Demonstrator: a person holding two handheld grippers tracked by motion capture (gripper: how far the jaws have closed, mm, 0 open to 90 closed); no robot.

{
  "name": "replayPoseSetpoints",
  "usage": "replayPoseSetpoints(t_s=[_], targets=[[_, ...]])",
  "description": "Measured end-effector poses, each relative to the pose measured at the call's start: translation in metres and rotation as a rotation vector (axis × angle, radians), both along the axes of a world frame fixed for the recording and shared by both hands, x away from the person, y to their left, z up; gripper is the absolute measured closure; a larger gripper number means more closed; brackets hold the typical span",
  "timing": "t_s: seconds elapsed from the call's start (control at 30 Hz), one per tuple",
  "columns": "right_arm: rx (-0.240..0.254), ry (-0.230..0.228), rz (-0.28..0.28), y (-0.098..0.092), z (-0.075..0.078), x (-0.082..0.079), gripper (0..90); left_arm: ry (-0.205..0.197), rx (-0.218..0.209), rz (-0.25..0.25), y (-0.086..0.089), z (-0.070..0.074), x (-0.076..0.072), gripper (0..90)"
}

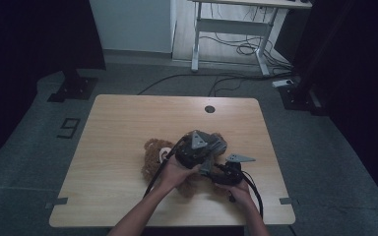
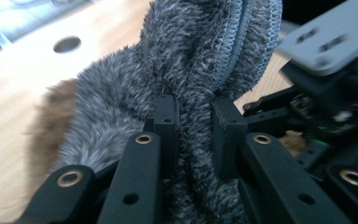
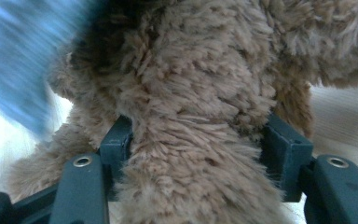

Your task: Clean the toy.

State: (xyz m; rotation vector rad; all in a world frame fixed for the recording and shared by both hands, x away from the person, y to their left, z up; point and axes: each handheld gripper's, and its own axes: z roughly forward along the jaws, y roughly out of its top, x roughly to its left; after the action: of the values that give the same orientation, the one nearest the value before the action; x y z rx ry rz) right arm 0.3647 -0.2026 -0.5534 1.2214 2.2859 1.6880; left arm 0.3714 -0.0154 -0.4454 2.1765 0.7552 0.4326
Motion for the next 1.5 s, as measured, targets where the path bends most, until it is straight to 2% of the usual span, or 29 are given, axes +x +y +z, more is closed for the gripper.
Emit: replayPoseSetpoints(t_s=[0.07, 0.13, 0.23, 0.37, 0.47, 0.57, 0.8, 0.97, 1.0, 1.03, 1.1, 1.27, 1.5], targets=[[-0.004, 0.0, -0.001, 0.0, 0.0, 0.0, 39.0, 0.01, 0.008, 0.014, -0.003, -0.008, 0.007, 74.2], [0.01, 0.008, -0.025, 0.0, 0.0, 0.0, 39.6, 0.029, -0.01, 0.027, 0.003, -0.008, 0.012, 74.5], [0.004, 0.002, -0.026, 0.001, 0.0, 0.0, 39.8, 0.023, -0.008, 0.039, 0.009, -0.007, 0.012, 74.6], [0.003, 0.003, -0.025, 0.001, 0.0, 0.0, 40.3, 0.014, 0.01, 0.101, 0.03, -0.005, 0.016, 74.6], [-0.001, -0.001, -0.027, 0.001, 0.0, 0.0, 40.7, 0.032, 0.008, 0.148, 0.051, -0.007, 0.02, 74.7], [-0.004, -0.007, -0.027, 0.002, 0.0, 0.0, 41.0, 0.029, 0.0, 0.159, 0.066, -0.007, 0.017, 74.6], [-0.025, -0.017, -0.026, 0.005, 0.0, -0.001, 42.5, -0.009, -0.032, 0.166, 0.094, 0.001, 0.003, 74.6], [-0.024, -0.013, -0.023, 0.004, 0.0, -0.001, 43.6, -0.04, -0.042, 0.199, 0.114, 0.008, -0.003, 74.8], [-0.022, -0.011, -0.023, 0.004, 0.0, -0.001, 44.1, -0.049, -0.05, 0.219, 0.126, 0.01, -0.006, 74.8], [-0.022, -0.011, -0.023, 0.004, 0.0, -0.001, 44.1, -0.049, -0.05, 0.219, 0.126, 0.01, -0.006, 74.9], [-0.02, -0.005, -0.02, 0.004, 0.0, 0.0, 45.7, -0.059, -0.046, 0.252, 0.139, 0.011, -0.007, 74.9], [-0.014, -0.001, -0.024, 0.003, -0.001, 0.0, 48.3, -0.001, -0.081, 0.294, 0.175, -0.001, -0.012, 75.1], [-0.015, -0.002, -0.023, 0.003, -0.001, 0.0, 48.5, 0.025, -0.106, 0.323, 0.197, -0.017, -0.019, 75.6]])
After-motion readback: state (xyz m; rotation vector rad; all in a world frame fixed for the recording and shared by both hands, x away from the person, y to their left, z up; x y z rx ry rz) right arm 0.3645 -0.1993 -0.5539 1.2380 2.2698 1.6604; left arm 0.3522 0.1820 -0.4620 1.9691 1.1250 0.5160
